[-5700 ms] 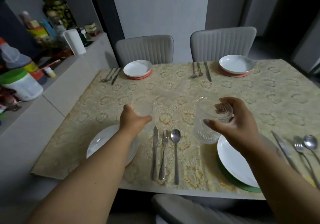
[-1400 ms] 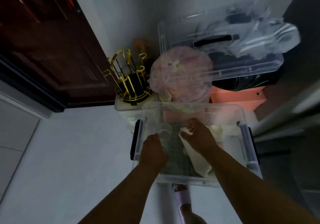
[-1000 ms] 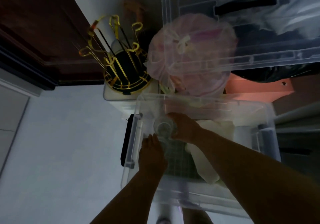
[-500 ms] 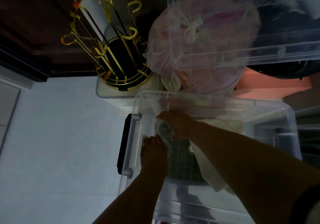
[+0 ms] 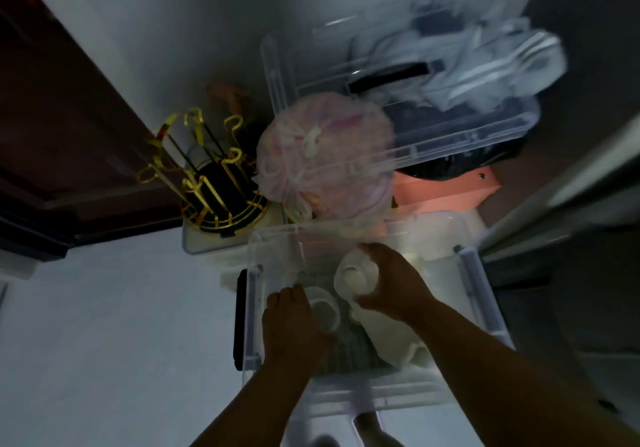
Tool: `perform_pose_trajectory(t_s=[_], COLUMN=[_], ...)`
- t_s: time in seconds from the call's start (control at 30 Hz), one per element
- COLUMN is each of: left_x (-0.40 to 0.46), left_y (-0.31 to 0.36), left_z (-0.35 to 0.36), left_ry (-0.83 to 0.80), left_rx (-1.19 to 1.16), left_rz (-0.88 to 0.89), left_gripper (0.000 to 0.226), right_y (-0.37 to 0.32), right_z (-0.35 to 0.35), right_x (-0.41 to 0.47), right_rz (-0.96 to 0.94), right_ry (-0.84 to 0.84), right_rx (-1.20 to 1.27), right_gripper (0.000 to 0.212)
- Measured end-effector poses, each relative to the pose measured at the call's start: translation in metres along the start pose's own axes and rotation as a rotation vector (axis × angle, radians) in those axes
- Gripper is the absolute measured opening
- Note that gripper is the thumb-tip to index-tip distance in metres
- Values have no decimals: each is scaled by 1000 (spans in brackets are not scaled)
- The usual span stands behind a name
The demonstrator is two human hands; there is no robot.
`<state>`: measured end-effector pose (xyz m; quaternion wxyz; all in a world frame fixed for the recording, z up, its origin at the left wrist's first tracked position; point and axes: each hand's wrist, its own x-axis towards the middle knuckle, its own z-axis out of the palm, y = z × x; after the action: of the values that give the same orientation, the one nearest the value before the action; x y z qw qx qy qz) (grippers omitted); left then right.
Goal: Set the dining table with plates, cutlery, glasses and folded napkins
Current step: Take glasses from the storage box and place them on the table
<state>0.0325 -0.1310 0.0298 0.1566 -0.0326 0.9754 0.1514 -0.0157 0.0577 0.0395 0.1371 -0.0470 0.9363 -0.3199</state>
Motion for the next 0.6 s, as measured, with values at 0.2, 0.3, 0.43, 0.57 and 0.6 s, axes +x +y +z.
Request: perform_pose_trajectory(t_s=[0.2, 0.3, 0.43, 0.57, 0.6], left_x=[-34, -59, -98, -148, -162], left_y=[37, 65, 113, 166, 179], left_z=[-62, -96, -128, -137, -137], left_ry=[131, 218, 281, 256, 247], left_rx=[-177, -249, -371, -442, -465], left_rz=[167, 320, 489, 646, 689], left_gripper=[92, 90, 95, 92, 92], right_y=[-28, -48, -60, -60, -59], right_z=[-51, -81, -115, -141, -146], right_x=[-88, -138, -211, -289, -308], right_rz=[84, 154, 175, 252, 267], right_ry=[439, 607, 832, 1024, 1070], right_rx=[81, 78, 138, 167, 166], right_gripper=[95, 95, 93, 93, 93])
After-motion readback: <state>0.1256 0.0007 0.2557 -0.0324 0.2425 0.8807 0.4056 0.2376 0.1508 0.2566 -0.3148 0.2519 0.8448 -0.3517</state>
